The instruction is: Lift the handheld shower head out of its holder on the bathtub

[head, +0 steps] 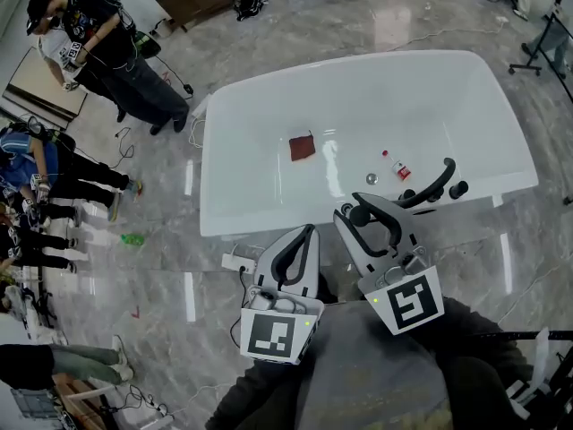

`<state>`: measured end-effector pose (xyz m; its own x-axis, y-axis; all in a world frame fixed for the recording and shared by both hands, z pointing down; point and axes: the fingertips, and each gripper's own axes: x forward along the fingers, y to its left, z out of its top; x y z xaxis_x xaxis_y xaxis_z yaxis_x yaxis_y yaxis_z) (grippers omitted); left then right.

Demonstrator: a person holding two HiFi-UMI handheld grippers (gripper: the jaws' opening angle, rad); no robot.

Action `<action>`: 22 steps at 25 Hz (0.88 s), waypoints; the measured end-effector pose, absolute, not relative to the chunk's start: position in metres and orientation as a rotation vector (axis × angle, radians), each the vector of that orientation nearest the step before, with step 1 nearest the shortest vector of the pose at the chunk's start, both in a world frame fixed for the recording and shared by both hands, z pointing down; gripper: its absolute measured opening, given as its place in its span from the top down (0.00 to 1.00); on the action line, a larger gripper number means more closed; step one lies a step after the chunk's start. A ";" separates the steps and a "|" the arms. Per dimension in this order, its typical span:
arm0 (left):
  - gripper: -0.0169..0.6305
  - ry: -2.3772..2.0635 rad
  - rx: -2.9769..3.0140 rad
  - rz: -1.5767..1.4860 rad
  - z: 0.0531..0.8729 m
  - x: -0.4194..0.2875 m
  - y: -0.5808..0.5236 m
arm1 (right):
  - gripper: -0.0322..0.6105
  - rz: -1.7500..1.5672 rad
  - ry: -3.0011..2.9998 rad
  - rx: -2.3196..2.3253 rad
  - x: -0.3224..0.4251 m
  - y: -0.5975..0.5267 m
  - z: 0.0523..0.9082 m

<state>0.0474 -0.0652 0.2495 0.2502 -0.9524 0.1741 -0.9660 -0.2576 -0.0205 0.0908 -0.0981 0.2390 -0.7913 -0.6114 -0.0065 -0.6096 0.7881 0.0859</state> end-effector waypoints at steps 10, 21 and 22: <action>0.97 -1.805 2.532 0.198 0.231 0.031 -0.052 | 0.74 -0.161 -2.957 1.119 0.085 -0.066 0.204; 0.97 -1.725 2.567 0.206 0.237 0.025 -0.051 | 0.74 -0.138 -2.910 1.193 0.076 -0.067 0.216; 0.97 -1.721 2.571 0.206 0.237 0.025 -0.052 | 0.74 -0.136 -2.907 1.197 0.076 -0.068 0.217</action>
